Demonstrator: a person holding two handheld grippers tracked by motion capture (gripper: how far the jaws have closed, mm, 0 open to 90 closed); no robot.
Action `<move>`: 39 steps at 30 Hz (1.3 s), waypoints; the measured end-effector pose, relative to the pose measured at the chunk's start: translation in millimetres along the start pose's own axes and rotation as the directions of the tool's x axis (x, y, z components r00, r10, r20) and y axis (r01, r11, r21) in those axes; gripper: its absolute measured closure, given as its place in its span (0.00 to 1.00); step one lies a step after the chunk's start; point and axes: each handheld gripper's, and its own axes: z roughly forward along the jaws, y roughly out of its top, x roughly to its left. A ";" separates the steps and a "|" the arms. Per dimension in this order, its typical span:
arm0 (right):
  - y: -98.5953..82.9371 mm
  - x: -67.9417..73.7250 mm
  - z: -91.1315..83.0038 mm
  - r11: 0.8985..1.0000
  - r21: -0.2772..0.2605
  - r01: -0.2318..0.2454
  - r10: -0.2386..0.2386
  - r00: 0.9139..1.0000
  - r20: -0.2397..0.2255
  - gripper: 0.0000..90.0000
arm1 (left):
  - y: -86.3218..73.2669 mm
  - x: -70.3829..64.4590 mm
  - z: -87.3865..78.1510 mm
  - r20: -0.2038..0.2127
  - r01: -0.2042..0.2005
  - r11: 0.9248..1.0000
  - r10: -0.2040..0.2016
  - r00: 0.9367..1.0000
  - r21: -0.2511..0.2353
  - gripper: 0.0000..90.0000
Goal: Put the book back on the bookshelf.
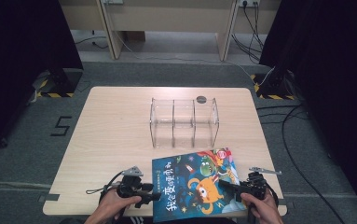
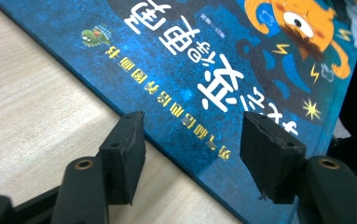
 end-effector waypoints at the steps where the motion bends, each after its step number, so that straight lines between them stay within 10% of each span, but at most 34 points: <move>1: 1.0 0.7 -0.4 1.000 -0.002 0.016 -0.016 1.000 -0.004 0.56 | -0.1 -0.3 0.2 -0.007 -0.008 1.000 0.008 1.000 -0.001 0.46; 20: 7.8 7.5 -4.9 0.979 -0.042 0.202 -0.202 0.979 -0.017 0.55 | -1.4 1.4 -0.5 0.004 0.005 1.000 -0.005 1.000 -0.018 0.39; 34: 13.3 17.9 -9.2 0.928 -0.108 0.356 -0.360 0.932 -0.023 0.54 | 0.1 3.0 0.9 -0.038 -0.019 0.999 0.017 0.999 -0.042 0.36; 39: 13.6 18.5 -9.7 0.925 -0.110 0.363 -0.368 0.930 -0.023 0.54 | 3.0 3.3 6.4 -0.009 -0.016 0.998 0.015 1.000 -0.057 0.33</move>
